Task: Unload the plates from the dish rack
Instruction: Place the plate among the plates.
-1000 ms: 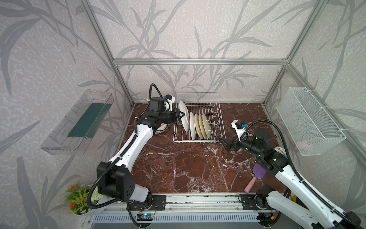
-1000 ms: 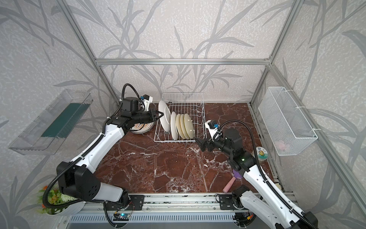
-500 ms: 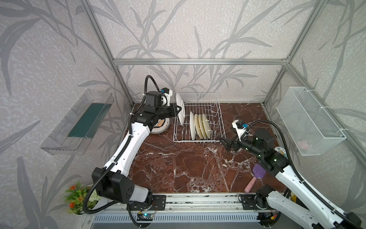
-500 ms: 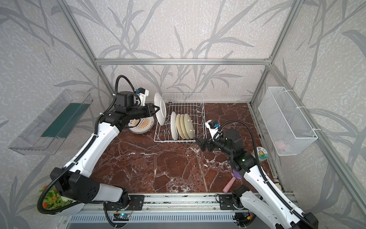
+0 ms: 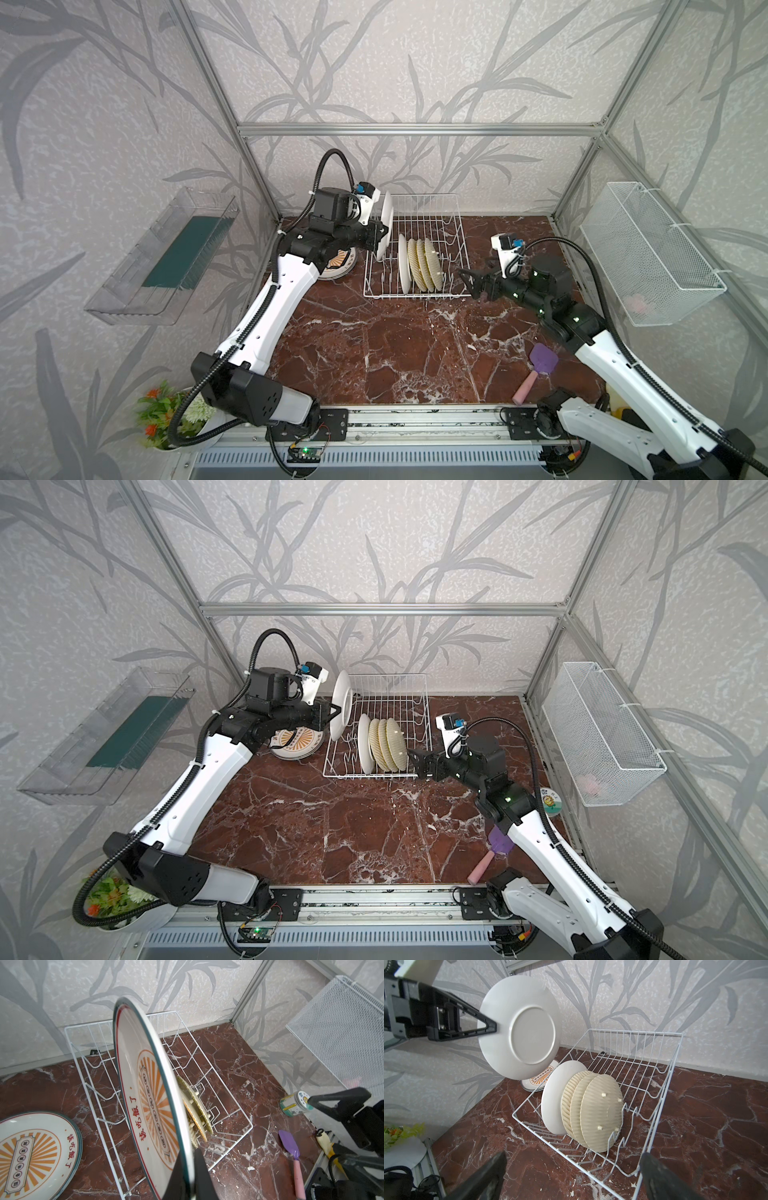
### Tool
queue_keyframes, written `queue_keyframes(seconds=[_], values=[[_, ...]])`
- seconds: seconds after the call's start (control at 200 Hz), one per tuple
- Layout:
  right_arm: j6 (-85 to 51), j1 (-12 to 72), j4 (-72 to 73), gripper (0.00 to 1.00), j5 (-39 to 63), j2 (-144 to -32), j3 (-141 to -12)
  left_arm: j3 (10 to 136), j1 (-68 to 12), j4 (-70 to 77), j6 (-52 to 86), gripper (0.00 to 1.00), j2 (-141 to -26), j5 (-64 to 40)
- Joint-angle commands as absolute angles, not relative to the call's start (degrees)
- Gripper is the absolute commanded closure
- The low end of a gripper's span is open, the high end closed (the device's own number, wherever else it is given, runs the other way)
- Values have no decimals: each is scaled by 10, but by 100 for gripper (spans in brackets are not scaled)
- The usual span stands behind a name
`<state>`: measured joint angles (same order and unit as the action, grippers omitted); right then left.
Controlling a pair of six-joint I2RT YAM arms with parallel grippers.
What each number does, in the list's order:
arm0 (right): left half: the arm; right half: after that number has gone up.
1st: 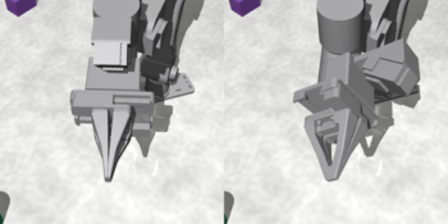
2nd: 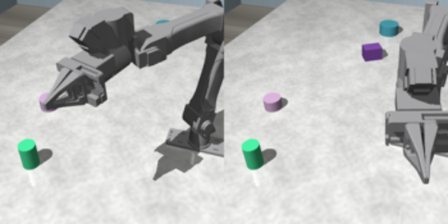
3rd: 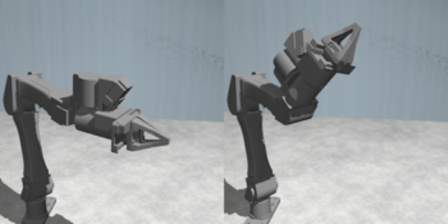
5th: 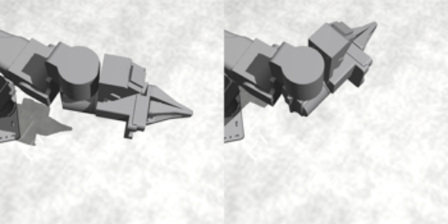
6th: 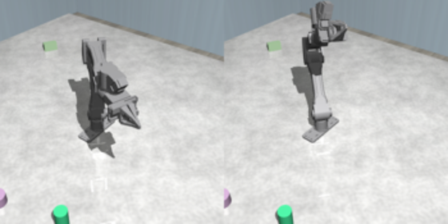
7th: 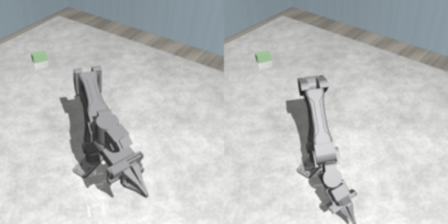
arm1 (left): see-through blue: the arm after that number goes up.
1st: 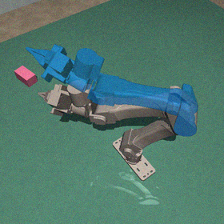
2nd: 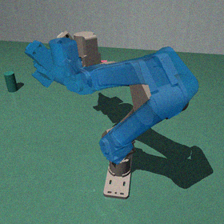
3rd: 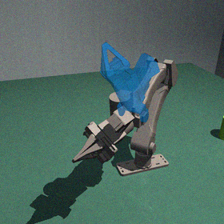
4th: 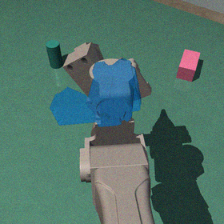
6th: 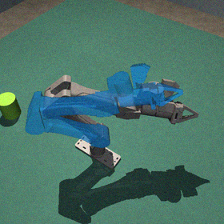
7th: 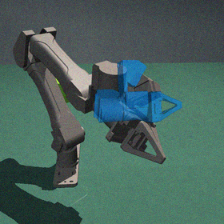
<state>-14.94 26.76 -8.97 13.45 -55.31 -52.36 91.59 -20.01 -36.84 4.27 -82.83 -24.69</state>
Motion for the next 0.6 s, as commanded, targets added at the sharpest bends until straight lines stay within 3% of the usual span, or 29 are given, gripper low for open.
queue_keyframes(seconds=[0.0, 0.595], values=[[-234, 259, -107, 1, 127, -572, -563, 948, -223, -379, -65, 100, -825, -210], [-445, 168, -80, 1, 189, -697, -671, 924, -346, -373, -324, 100, -826, -124]])
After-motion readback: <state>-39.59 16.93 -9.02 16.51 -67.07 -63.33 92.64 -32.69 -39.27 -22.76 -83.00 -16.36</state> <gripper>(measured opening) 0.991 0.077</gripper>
